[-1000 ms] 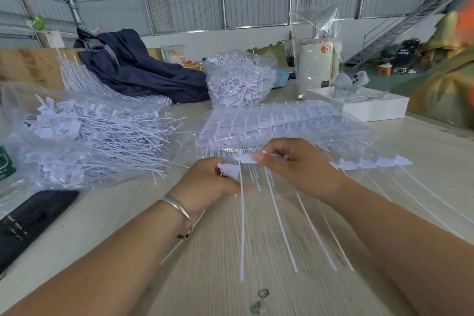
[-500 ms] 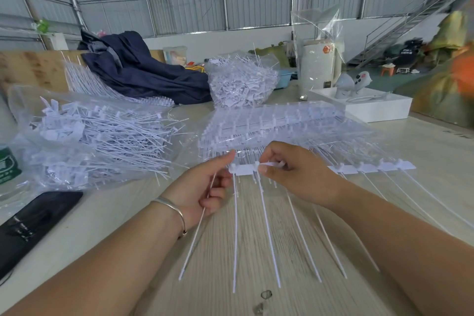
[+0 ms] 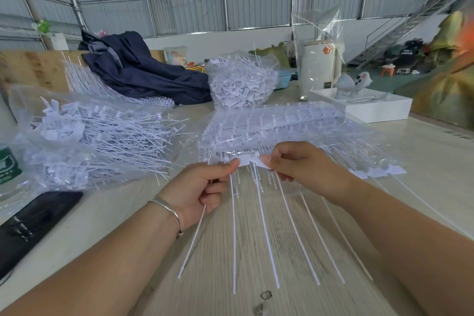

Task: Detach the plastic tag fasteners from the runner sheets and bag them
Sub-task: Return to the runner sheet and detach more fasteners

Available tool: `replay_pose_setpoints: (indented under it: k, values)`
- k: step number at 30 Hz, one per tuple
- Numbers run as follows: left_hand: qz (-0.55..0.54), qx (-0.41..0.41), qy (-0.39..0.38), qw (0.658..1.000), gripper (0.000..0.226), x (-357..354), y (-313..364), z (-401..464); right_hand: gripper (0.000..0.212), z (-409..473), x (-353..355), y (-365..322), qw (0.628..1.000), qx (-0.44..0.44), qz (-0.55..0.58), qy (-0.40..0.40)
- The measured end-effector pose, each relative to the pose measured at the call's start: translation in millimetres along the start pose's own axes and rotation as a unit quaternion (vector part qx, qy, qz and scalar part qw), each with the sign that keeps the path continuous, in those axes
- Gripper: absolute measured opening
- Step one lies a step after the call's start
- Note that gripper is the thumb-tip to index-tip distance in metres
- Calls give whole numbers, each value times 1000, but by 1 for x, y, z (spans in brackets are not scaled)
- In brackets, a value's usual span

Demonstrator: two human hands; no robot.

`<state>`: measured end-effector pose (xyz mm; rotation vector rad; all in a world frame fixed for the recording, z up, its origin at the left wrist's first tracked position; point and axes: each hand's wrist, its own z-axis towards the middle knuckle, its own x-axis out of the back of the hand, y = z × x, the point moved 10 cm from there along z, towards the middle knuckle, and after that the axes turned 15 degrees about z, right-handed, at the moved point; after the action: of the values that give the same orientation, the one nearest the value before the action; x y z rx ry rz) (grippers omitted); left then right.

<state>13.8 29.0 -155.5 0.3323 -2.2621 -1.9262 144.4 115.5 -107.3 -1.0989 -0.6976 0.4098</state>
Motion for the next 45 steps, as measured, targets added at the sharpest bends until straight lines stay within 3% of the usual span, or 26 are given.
replay_pose_setpoints:
  k: [5,7,9,10,12,14,19,22,24,27,30,32,38,41,43,45]
  values:
    - [-106,-33,-73,991,26,-23,6,-5,38,-6,-15,-20,991,32,121,-42]
    - [-132,-36,-141,980,32,-44,7,-10,41,-8,-25,-26,984,47,156,-66]
    - [-107,-44,-205,972,28,-62,10,-18,44,-10,-32,-28,980,53,172,-86]
    - [-84,-45,-219,971,21,-66,9,-20,46,-10,-34,-28,980,54,169,-91]
    - [-58,-34,-214,974,28,-65,6,-19,51,-11,-34,-26,982,54,154,-96]
    - [-81,-15,-196,977,30,-59,2,-15,57,-10,-34,-25,985,54,138,-91]
    - [-117,-36,-146,982,8,-47,7,-12,54,-7,-19,-30,988,78,132,-26]
    - [-110,-48,-50,992,8,-25,12,-6,48,-6,-1,-26,987,79,137,37]
    - [-13,-76,65,995,16,0,17,-5,38,-5,11,-23,987,86,110,78]
    - [192,-166,228,940,25,22,37,-19,28,-5,12,-22,989,100,16,106]
    - [331,-245,227,882,33,-2,50,-29,30,-7,1,-23,982,119,-93,111]
    - [355,-257,227,870,36,-7,49,-28,31,-7,-1,-22,978,120,-129,111]
    - [291,-192,195,917,19,6,38,-18,27,-6,5,-24,984,125,-66,106]
    - [106,-100,100,984,8,7,20,-7,25,-6,13,-28,986,131,-22,102]
    - [-14,-44,17,999,11,-2,10,-4,20,-6,8,-31,989,134,25,66]
    - [-41,-31,-26,998,15,-10,8,-4,14,-8,-3,-31,988,133,73,23]
